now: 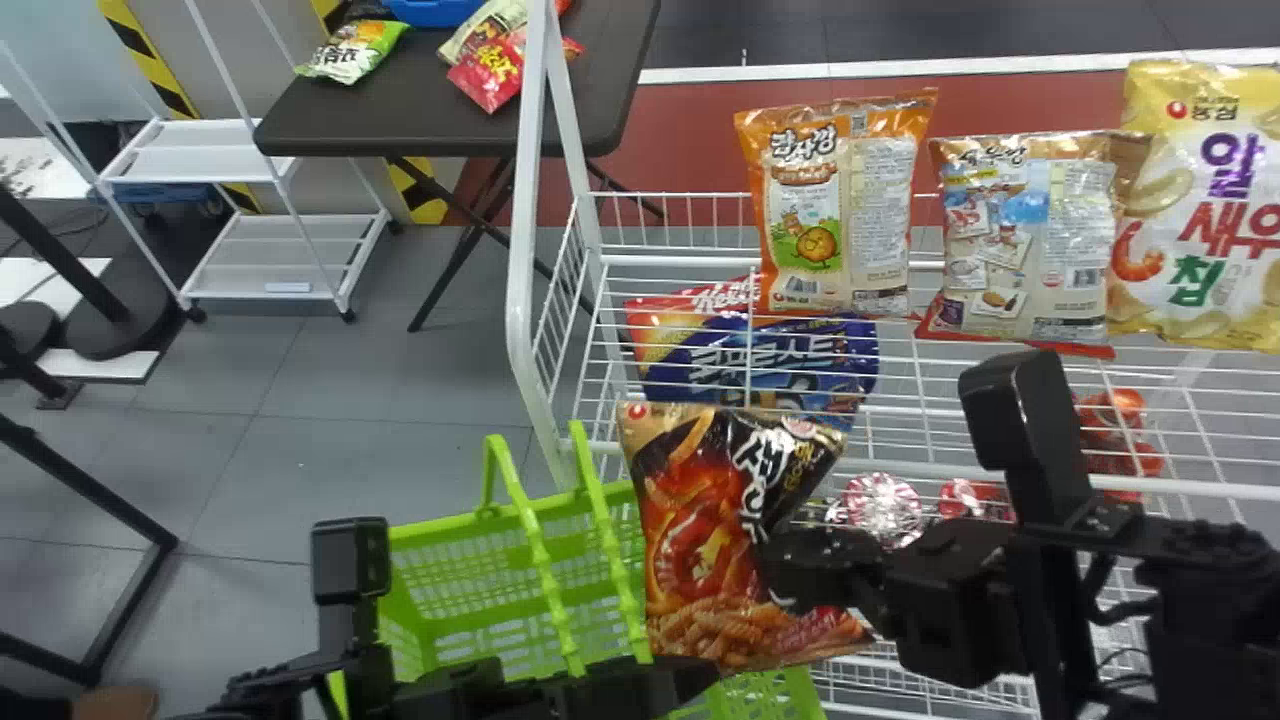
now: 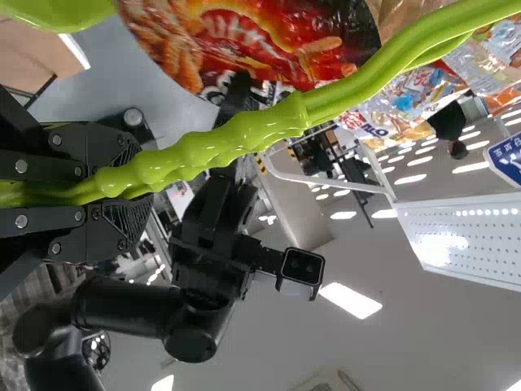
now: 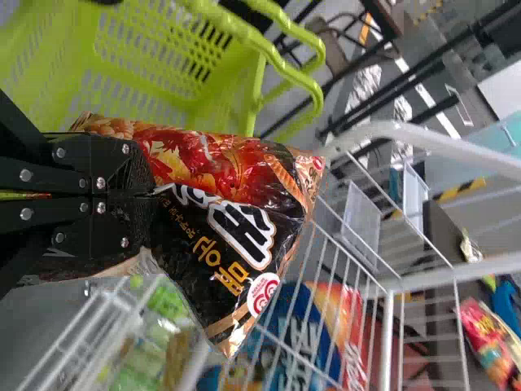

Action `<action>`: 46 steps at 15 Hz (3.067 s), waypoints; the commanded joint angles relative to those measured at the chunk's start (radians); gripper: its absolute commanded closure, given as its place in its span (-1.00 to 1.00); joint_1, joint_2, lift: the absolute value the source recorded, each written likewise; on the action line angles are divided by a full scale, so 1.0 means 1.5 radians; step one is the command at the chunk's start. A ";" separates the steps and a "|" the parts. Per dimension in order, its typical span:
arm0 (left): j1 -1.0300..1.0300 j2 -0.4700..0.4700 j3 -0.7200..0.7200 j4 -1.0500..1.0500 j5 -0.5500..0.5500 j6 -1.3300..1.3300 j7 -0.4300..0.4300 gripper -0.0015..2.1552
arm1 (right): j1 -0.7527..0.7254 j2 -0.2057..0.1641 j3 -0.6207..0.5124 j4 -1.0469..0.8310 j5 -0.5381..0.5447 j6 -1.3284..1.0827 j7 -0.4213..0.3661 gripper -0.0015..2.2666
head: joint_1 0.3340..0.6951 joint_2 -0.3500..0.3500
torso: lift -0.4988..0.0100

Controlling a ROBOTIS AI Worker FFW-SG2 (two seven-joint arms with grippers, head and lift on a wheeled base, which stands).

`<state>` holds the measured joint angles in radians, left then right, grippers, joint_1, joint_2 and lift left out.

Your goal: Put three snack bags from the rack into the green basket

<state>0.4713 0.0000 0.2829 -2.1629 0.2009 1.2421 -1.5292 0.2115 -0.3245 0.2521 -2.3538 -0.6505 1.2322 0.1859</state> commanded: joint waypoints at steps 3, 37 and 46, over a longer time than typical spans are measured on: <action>0.001 -0.002 0.000 -0.002 0.022 0.004 0.000 0.99 | 0.003 0.010 0.028 0.033 -0.010 0.000 0.000 0.98 | 1.00 0.63 | 0.96; 0.028 -0.002 0.026 -0.020 0.051 0.020 -0.010 0.99 | -0.248 0.103 0.123 0.503 0.289 -0.636 -0.174 -0.96 | 1.00 0.10 | 0.96; 0.036 -0.002 0.035 -0.025 0.052 0.020 -0.019 0.99 | -0.373 0.164 0.174 0.721 0.355 -0.666 -0.231 0.09 | 1.00 0.28 | 0.96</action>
<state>0.5231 0.0000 0.3310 -2.1994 0.2780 1.2725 -1.5560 -0.3400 -0.0808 0.5123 -1.2849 -0.1256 0.2302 -0.1611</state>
